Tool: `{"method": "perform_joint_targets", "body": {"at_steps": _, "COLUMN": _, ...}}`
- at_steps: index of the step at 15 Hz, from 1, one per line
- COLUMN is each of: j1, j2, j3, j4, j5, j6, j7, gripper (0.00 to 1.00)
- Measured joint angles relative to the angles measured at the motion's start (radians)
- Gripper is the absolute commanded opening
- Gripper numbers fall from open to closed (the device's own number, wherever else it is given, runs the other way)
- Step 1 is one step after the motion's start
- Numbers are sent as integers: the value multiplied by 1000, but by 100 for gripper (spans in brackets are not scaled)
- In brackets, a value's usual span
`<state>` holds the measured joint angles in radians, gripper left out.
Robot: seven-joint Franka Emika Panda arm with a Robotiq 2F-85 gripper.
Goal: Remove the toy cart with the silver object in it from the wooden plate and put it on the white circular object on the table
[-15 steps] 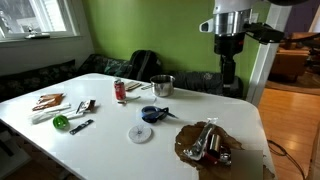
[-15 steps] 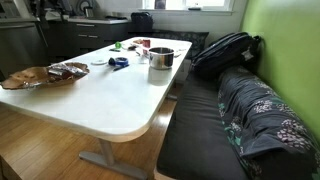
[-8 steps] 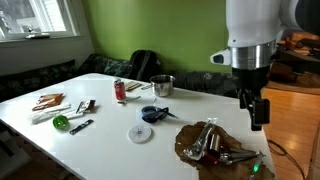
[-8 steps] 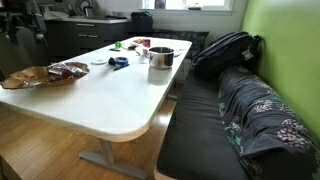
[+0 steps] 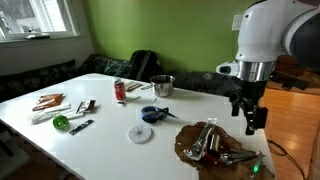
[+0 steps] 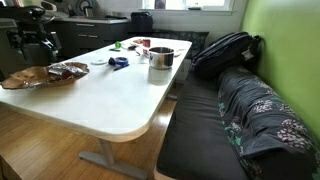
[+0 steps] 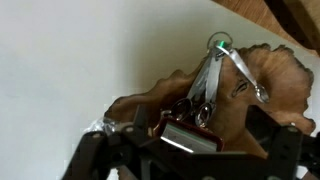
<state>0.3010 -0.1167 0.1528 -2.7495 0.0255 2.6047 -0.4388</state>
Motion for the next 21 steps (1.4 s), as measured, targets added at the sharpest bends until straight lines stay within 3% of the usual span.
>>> {"method": "perform_joint_targets", "body": {"at_steps": 5, "j1": 0, "j2": 26, "j3": -22, "j4": 69, "j5": 101, "j6": 19, "j7": -379, "gripper": 100}}
{"method": "perform_joint_targets", "body": {"at_steps": 12, "j1": 40, "j2": 29, "j3": 15, "j4": 79, "j5": 245, "j6": -29, "j7": -804, "gripper": 100}}
{"method": "perform_joint_targets", "body": {"at_steps": 16, "j1": 32, "j2": 29, "j3": 19, "j4": 100, "j5": 239, "j6": -75, "j7": -797, "gripper": 100}}
{"method": "perform_joint_targets", "body": {"at_steps": 21, "j1": 30, "j2": 41, "j3": 36, "j4": 103, "j5": 206, "j6": -53, "j7": -827, "gripper": 100}}
